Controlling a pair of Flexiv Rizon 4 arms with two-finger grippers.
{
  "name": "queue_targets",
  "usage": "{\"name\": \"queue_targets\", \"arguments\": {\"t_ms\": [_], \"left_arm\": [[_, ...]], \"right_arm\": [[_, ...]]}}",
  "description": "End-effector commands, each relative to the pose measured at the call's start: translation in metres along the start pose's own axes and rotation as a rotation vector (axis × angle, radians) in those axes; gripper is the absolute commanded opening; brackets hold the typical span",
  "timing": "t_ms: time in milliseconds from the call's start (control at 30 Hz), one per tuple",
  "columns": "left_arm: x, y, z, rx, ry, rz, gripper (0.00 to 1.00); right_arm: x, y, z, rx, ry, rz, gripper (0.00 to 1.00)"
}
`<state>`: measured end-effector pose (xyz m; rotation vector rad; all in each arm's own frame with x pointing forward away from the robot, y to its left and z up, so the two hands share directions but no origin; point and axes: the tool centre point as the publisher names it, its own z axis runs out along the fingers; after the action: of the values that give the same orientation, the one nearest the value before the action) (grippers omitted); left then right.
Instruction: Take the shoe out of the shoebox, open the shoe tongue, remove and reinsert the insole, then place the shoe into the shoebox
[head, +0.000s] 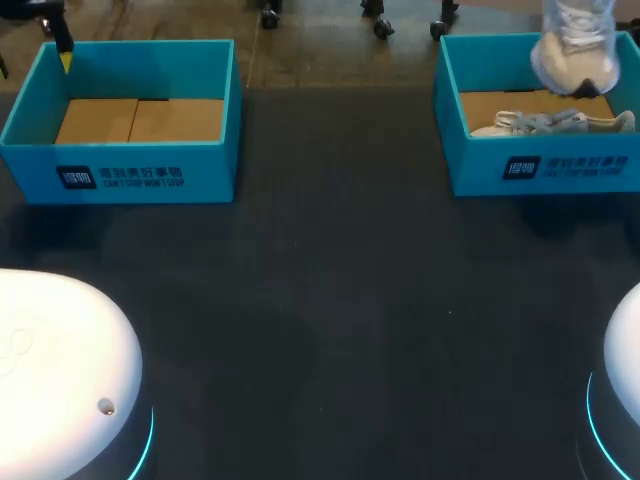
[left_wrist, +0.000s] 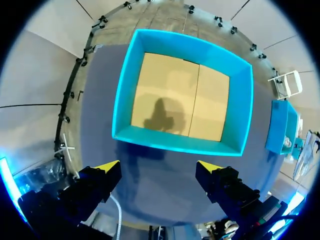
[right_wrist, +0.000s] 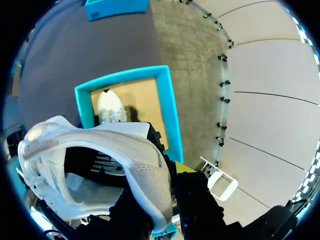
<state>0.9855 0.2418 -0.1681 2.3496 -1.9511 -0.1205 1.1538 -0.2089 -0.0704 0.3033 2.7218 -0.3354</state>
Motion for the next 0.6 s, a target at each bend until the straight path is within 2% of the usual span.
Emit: {"name": "queue_targets", "arguments": {"t_ms": [33,167,300,467,600], "left_arm": [[0.000,0.001,-0.001,0.000,0.000,0.001,1.00],[0.000,0.001,-0.001,0.000,0.000,0.001,1.00],[0.000,0.001,-0.001,0.000,0.000,0.001,1.00],[0.000,0.001,-0.001,0.000,0.000,0.001,1.00],[0.000,0.001,-0.001,0.000,0.000,0.001,1.00]], "right_arm": [[-0.033,0.000,0.021,-0.022,0.036,-0.062,0.00],[-0.042,0.002,0.039,-0.025,0.023,-0.118,0.00],[-0.046,-0.006,0.054,-0.015,0.063,-0.038,0.00],[-0.038,-0.036,0.072,0.058,0.135,0.249,0.00],[-0.022,-0.064,0.081,0.122,0.204,0.510,0.00]]}}
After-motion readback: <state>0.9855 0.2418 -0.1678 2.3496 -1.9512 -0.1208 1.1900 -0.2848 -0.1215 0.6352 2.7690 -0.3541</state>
